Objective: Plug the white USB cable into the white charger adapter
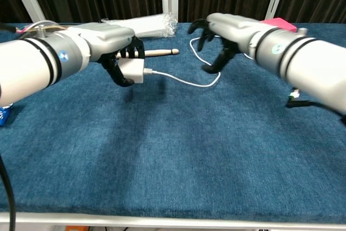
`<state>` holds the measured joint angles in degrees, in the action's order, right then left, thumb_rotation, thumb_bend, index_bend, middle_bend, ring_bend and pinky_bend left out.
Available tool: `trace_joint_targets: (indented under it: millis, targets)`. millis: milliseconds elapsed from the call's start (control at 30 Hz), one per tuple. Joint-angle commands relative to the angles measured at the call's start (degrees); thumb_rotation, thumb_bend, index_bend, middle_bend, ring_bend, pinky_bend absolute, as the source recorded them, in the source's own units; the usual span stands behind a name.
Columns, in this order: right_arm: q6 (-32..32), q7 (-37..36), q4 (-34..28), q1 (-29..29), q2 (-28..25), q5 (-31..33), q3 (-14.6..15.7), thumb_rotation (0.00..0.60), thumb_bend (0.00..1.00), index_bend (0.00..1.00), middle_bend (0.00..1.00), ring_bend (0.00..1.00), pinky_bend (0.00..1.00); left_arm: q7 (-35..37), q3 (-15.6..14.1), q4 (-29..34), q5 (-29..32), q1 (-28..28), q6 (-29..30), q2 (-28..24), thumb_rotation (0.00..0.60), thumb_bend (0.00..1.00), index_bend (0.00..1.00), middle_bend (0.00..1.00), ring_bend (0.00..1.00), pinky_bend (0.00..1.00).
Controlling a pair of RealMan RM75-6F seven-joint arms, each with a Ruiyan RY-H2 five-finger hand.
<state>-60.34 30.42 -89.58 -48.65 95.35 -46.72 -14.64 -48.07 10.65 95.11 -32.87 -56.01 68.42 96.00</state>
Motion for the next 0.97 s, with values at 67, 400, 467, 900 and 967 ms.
trace_joint_targets:
  millis: [67,400,467,900,967]
  targets:
    - [-1.5,0.4,-4.8,2.9,-6.3,-1.1,2.0,0.600,0.26,0.10,0.23,0.11,0.00,3.7,-1.4,-1.2,-4.2,2.1,-1.0,-2.4,0.600,0.26,0.18,0.24,0.13,0.05]
    - [-8.7,-12.8,-14.9,14.7,-24.2,-14.1,6.2,0.600,0.27,0.10,0.22,0.10,0.00,23.6,-7.7,-0.1,-27.8,15.3,8.2,-18.3,0.600,0.23,0.19,0.24,0.13,0.02]
    - [-11.2,-17.0,-15.6,18.1,-28.2,-19.1,8.0,0.600,0.27,0.12,0.22,0.10,0.00,28.4,-9.1,-0.8,-31.6,19.0,11.7,-21.7,0.600,0.23,0.19,0.24,0.13,0.02]
    - [-28.4,-34.9,-9.1,36.2,-37.1,-36.2,16.8,0.600,0.28,0.17,0.22,0.09,0.00,43.8,-17.4,-0.9,-42.0,40.7,28.0,-32.7,0.600,0.23,0.22,0.25,0.13,0.01]
    - [-29.5,-36.1,-7.5,37.7,-36.6,-36.6,17.0,0.600,0.28,0.17,0.22,0.09,0.00,43.9,-18.1,-1.1,-43.4,42.8,29.1,-32.2,0.600,0.23,0.22,0.25,0.13,0.01]
